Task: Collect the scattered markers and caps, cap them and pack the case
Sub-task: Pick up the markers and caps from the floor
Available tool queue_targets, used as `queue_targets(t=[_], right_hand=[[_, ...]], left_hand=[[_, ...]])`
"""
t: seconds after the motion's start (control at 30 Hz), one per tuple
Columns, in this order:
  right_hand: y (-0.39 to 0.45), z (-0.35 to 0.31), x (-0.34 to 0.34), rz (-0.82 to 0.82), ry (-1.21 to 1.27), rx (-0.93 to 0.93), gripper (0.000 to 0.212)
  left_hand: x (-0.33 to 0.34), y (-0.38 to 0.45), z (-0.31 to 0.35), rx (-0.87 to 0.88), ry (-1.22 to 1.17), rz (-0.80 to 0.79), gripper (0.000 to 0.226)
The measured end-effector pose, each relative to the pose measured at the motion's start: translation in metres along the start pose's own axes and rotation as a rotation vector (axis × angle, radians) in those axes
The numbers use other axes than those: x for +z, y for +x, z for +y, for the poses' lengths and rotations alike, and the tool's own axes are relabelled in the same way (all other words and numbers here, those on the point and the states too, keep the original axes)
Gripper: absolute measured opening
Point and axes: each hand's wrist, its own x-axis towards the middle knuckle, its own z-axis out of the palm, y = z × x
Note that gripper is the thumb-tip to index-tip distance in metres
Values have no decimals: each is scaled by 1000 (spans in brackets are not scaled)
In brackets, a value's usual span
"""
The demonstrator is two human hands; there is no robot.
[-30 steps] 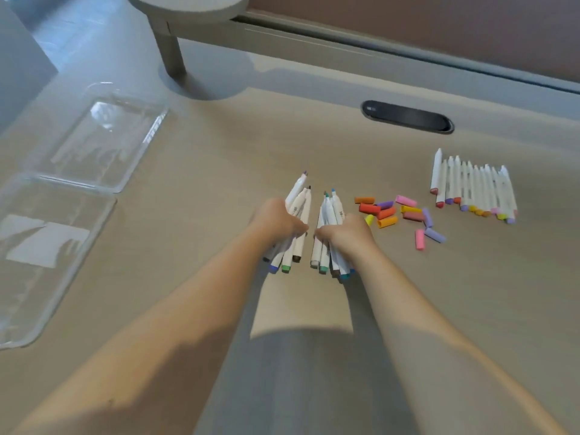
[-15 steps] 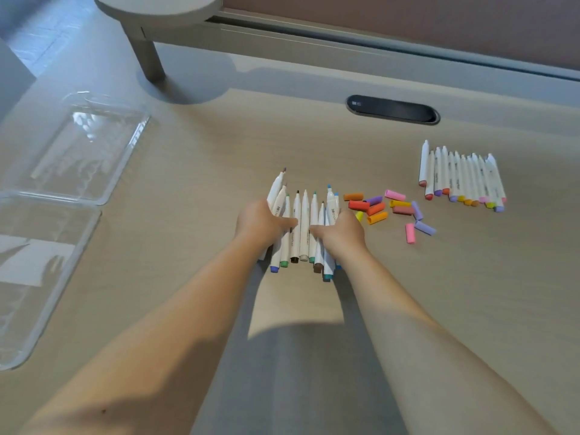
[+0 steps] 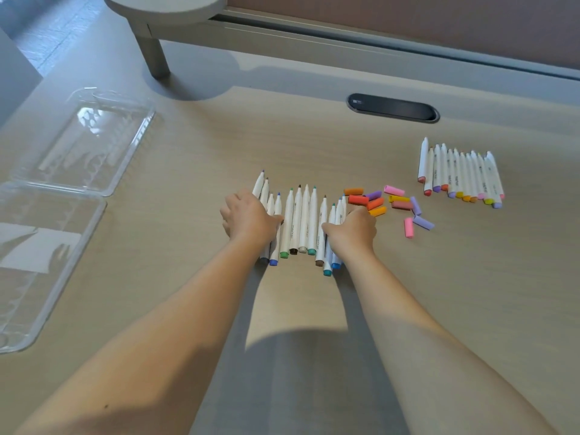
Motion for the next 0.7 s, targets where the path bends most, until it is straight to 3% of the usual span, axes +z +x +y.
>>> queue_targets(t=[0.13, 0.3, 0.47, 0.7], right_hand=[[-5, 1, -9, 50, -10, -43, 40], [-15, -14, -17, 28, 53, -227, 35], [-43, -59, -3, -132, 176, -356, 25], [-137, -144, 46, -413, 135, -641, 20]], left_hand=[[-3, -4, -4, -31, 2, 21, 60], [-19, -11, -8, 18, -87, 59, 51], [-64, -22, -28, 73, -313, 80, 25], [-166, -59, -116, 0, -440, 341, 11]])
